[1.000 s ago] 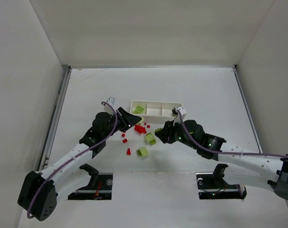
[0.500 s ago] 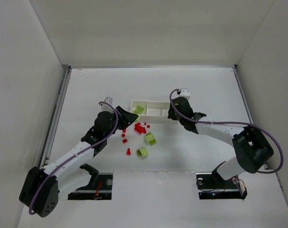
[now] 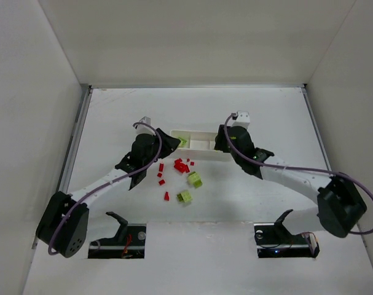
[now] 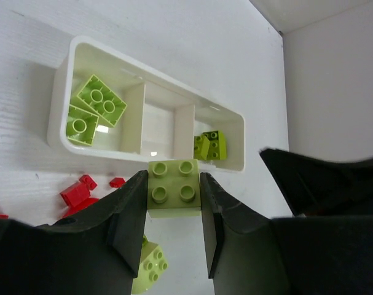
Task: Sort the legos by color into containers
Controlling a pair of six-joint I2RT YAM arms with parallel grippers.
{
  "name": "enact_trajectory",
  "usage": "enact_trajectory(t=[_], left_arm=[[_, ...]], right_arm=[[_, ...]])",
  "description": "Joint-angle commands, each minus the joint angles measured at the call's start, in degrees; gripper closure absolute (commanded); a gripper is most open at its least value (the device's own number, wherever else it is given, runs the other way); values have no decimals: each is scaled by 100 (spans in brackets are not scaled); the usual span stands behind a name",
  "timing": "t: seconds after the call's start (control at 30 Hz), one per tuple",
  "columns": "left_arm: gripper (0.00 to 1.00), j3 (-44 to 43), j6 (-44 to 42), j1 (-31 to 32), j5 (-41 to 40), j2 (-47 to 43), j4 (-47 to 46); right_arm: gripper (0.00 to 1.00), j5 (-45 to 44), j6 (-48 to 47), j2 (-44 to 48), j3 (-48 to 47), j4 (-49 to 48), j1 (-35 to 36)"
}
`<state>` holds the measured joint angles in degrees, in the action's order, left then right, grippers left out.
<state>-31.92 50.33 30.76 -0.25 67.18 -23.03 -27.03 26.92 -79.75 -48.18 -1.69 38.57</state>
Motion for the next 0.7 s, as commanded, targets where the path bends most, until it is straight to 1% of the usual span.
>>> enact_trajectory(t=[0.0,0.13,0.27,0.33,0.43,0.57,0.67], left_arm=[[80,-358,-268,39,-300,277,-352],[79,-560,-427,13,-537,699,-352],[79,-868,-629,-22,-730,1165,-290],[78,-991,-664,-31,-792,1323,-290],[77,-1272,-822,-22,-889,1613,-273],[72,-1422,-875,-5,-1003,1842,-193],[69,-1466,-902,13,-1047,1939,-159]], right_arm=[[40,-66,138,634,422,-279,584],[40,-127,410,890,801,-296,1279],[33,-58,718,952,977,-296,1772],[27,56,692,856,986,-314,2009],[21,241,674,593,925,-332,2229],[17,233,683,162,758,-332,2440],[16,242,736,-137,626,-323,2449]])
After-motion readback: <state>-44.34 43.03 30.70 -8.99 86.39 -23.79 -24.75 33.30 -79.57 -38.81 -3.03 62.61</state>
